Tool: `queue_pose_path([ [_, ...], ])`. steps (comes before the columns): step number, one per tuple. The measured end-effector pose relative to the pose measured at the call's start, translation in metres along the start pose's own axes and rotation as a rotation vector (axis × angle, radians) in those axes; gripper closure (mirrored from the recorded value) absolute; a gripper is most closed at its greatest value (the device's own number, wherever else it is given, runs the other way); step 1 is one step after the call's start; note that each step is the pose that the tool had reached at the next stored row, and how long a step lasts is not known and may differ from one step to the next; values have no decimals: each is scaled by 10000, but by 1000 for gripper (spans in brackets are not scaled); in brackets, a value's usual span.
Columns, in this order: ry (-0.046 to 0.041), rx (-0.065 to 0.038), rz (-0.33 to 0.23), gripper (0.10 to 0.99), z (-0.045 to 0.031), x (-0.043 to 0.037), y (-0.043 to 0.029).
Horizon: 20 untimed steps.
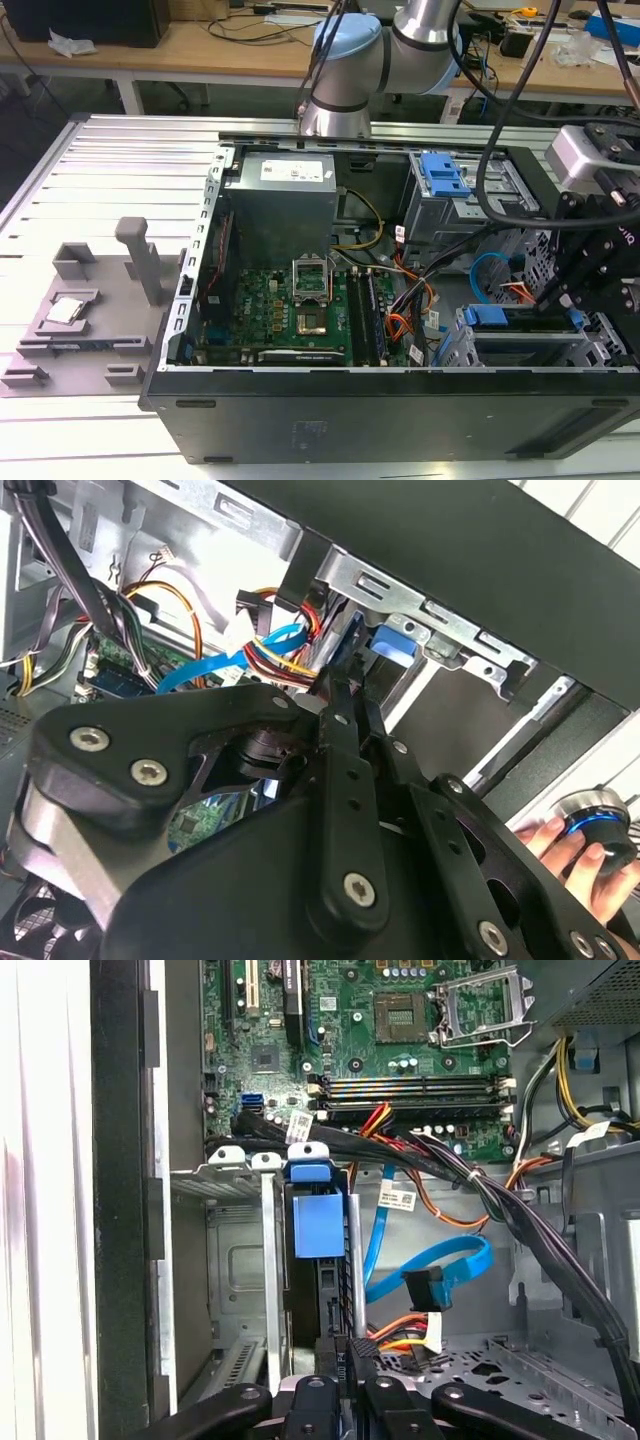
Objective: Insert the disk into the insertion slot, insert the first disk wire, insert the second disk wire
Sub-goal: 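Insert the first disk wire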
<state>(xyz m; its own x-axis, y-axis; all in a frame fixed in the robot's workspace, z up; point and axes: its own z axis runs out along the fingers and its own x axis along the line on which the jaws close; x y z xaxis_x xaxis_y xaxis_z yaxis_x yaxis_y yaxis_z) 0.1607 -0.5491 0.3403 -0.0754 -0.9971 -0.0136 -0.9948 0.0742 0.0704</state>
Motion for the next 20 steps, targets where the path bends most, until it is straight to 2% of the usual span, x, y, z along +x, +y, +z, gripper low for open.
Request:
queue_pose_path([
  [14,-12,-1,-2,910,47,-1,-26],
  [15,2,1,-1,843,37,-1,-25],
  [16,3,1,0,843,18,-1,-24],
  [18,-3,7,-2,843,-88,-4,-16],
  [20,6,14,-9,843,-131,-17,-7],
])
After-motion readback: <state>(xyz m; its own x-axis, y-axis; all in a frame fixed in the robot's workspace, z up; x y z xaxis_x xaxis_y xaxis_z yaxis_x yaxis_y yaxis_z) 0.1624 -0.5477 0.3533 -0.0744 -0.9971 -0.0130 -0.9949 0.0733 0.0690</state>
